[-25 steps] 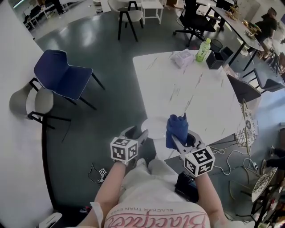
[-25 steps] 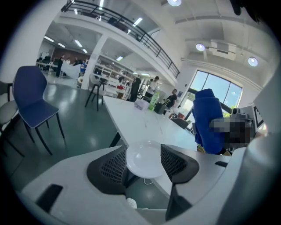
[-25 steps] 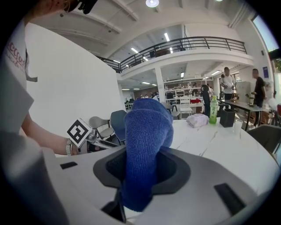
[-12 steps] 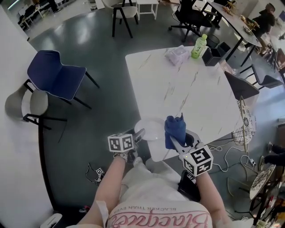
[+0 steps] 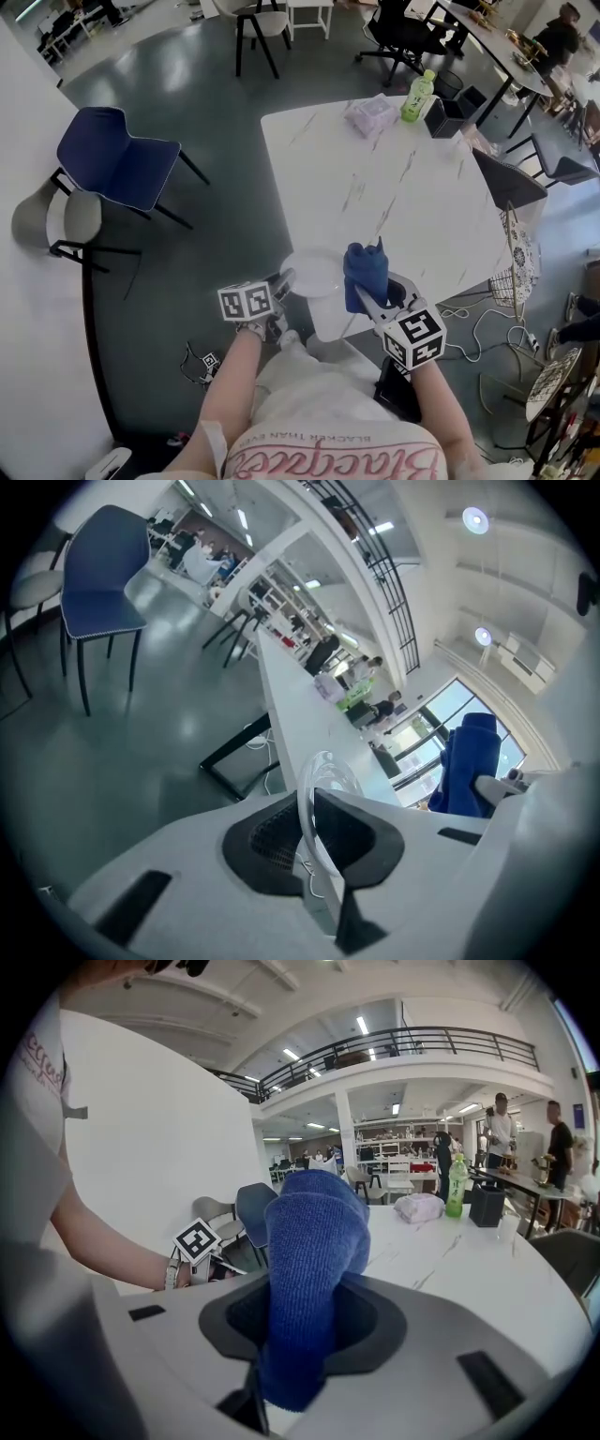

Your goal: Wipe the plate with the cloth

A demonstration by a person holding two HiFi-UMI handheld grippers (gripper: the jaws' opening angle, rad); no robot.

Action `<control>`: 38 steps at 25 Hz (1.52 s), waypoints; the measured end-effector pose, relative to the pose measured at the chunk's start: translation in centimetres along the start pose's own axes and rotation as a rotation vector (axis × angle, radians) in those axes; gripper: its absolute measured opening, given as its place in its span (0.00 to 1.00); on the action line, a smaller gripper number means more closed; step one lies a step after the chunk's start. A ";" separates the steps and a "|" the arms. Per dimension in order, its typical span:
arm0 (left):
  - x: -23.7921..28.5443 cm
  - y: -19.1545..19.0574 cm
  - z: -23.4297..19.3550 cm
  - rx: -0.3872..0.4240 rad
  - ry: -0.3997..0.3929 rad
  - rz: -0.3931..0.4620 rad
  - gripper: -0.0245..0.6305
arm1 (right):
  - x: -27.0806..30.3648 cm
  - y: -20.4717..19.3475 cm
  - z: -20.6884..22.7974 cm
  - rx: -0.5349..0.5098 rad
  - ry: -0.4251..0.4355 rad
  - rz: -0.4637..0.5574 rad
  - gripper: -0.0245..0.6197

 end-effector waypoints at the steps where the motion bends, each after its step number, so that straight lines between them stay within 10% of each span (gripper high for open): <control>1: -0.1 0.0 0.4 0.005 -0.006 0.005 0.08 | 0.0 0.1 0.1 -0.002 0.000 0.002 0.23; 12: -0.8 1.5 5.6 0.207 -0.038 0.063 0.07 | -0.5 1.3 0.8 -0.021 -0.026 0.049 0.23; 26: -4.2 7.7 19.0 0.615 -0.141 0.333 0.07 | -4.3 8.0 4.4 -0.086 -0.200 0.252 0.23; 38: -8.9 9.9 28.2 0.734 -0.178 0.517 0.07 | -8.4 13.3 3.8 -0.158 -0.321 0.385 0.23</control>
Point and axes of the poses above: the fingertips, and each gripper's own axes: x forward along the fingers, z to its right, y out of its top, the point moved 5 cm from there along -x, backward along the fingers, and after that the axes turned 11 degrees about -x, right-handed, at the moved point
